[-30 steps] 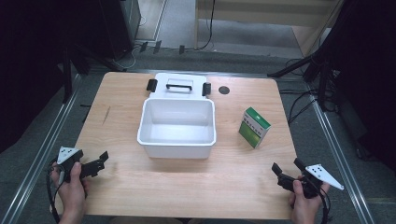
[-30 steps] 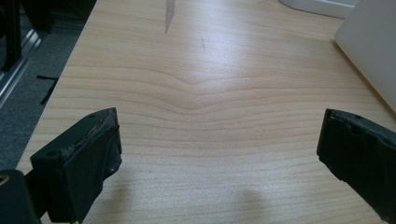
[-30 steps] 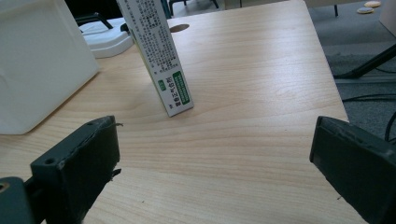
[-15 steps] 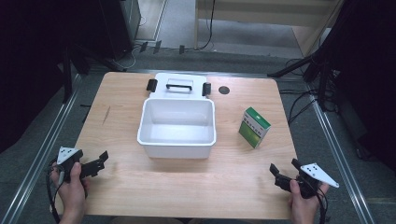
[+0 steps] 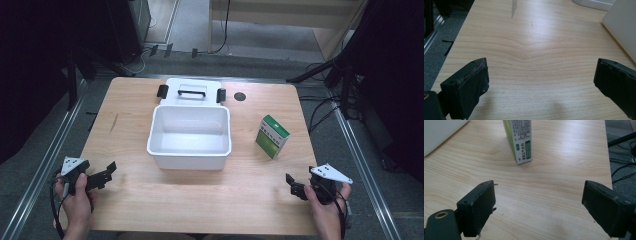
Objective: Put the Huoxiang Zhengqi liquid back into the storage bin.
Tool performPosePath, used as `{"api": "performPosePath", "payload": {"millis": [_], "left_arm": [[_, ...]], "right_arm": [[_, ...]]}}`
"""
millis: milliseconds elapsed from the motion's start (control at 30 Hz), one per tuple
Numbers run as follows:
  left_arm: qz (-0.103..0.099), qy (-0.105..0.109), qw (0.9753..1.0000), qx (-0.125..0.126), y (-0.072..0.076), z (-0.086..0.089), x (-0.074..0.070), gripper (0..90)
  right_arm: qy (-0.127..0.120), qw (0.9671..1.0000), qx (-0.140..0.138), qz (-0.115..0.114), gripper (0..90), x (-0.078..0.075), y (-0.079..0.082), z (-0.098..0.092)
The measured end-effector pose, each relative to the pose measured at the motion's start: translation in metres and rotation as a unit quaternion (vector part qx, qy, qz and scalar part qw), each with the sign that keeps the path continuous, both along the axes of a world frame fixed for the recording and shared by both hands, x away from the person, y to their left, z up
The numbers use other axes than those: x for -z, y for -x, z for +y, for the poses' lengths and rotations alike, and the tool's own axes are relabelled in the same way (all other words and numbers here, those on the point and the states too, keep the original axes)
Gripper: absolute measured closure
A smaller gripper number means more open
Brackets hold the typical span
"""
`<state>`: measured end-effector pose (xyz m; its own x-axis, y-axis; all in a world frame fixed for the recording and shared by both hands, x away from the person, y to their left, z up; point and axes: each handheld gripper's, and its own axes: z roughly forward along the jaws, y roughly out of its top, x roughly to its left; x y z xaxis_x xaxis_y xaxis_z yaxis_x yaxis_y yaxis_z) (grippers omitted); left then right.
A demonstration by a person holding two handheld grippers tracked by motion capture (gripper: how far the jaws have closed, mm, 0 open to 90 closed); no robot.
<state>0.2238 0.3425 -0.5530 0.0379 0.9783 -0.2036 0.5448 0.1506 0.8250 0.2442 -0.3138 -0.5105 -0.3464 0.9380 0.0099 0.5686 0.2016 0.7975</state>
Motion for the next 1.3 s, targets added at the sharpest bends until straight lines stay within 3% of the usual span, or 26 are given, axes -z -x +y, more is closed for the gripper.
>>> {"api": "performPosePath", "payload": {"millis": [67,133,200,267,333,400,433,467,500,533,667,767,800,833,867,900,933,1000,1100,1200,1300], "left_arm": [[0.001,-0.001,1.0,0.0,0.0,0.0,0.0,0.6],[0.0,-0.001,1.0,0.0,0.0,0.0,0.0,0.6],[-0.001,0.002,1.0,0.0,0.0,0.0,0.0,0.6],[-0.002,0.003,1.0,0.0,0.0,0.001,0.0,0.6],[-0.001,0.001,1.0,0.001,0.0,0.001,0.0,0.6],[0.0,0.0,1.0,0.001,0.0,0.0,0.0,0.6],[0.001,0.0,1.0,0.001,0.0,0.001,0.0,0.6],[0.001,0.001,1.0,0.0,0.0,0.0,0.0,0.6],[0.001,0.001,1.0,0.001,0.0,0.0,0.0,0.6],[0.001,0.0,1.0,0.0,-0.001,0.0,0.0,0.6],[0.0,-0.001,1.0,0.001,-0.001,0.0,0.0,0.6],[0.002,0.001,1.0,0.003,-0.001,0.001,0.0,0.6],[0.002,0.001,1.0,0.003,-0.001,0.001,0.0,0.6],[0.002,0.002,1.0,0.003,-0.001,0.001,0.0,0.6],[0.002,0.003,1.0,0.002,-0.001,0.0,0.0,0.6],[0.003,0.003,1.0,0.003,-0.001,0.001,0.0,0.6],[0.003,0.004,1.0,0.002,-0.001,0.0,0.0,0.6],[0.003,0.004,1.0,0.002,-0.001,0.001,0.0,0.6],[0.003,0.004,1.0,0.002,-0.002,0.0,0.0,0.6],[0.004,0.004,1.0,0.002,-0.002,0.0,0.0,0.6],[0.003,0.005,1.0,0.002,-0.002,0.0,0.0,0.6]], "right_arm": [[0.013,0.9998,-0.007,0.013,11.9,-0.006,-0.003,0.003],[0.05,0.9973,-0.027,0.047,12.2,-0.017,-0.01,0.01],[0.063,0.9956,-0.034,0.06,12.3,-0.02,-0.012,0.012],[0.094,0.9899,-0.046,0.096,12.5,-0.026,-0.017,0.016],[0.13,0.9805,-0.057,0.136,12.9,-0.034,-0.022,0.021],[0.134,0.9786,-0.059,0.145,13.0,-0.037,-0.024,0.022],[0.146,0.9723,-0.066,0.17,13.2,-0.042,-0.027,0.024],[0.146,0.9723,-0.066,0.17,13.2,-0.042,-0.027,0.024],[0.157,0.9677,-0.068,0.185,13.5,-0.045,-0.031,0.025],[0.157,0.9677,-0.068,0.185,13.5,-0.045,-0.031,0.025],[0.173,0.9586,-0.071,0.215,13.6,-0.048,-0.038,0.027],[0.185,0.9486,-0.076,0.245,13.5,-0.052,-0.045,0.03],[0.185,0.9486,-0.076,0.245,13.5,-0.052,-0.045,0.03],[0.19,0.9458,-0.076,0.252,13.5,-0.054,-0.047,0.031],[0.201,0.9386,-0.078,0.269,13.4,-0.057,-0.051,0.034],[0.201,0.9386,-0.078,0.269,13.4,-0.057,-0.051,0.034],[0.205,0.936,-0.079,0.275,13.4,-0.058,-0.052,0.035],[0.214,0.9277,-0.085,0.294,13.2,-0.061,-0.057,0.038],[0.229,0.9191,-0.091,0.307,13.2,-0.069,-0.065,0.042],[0.229,0.9166,-0.093,0.314,13.1,-0.072,-0.068,0.044],[0.238,0.91,-0.1,0.325,13.0,-0.077,-0.072,0.049]]}}
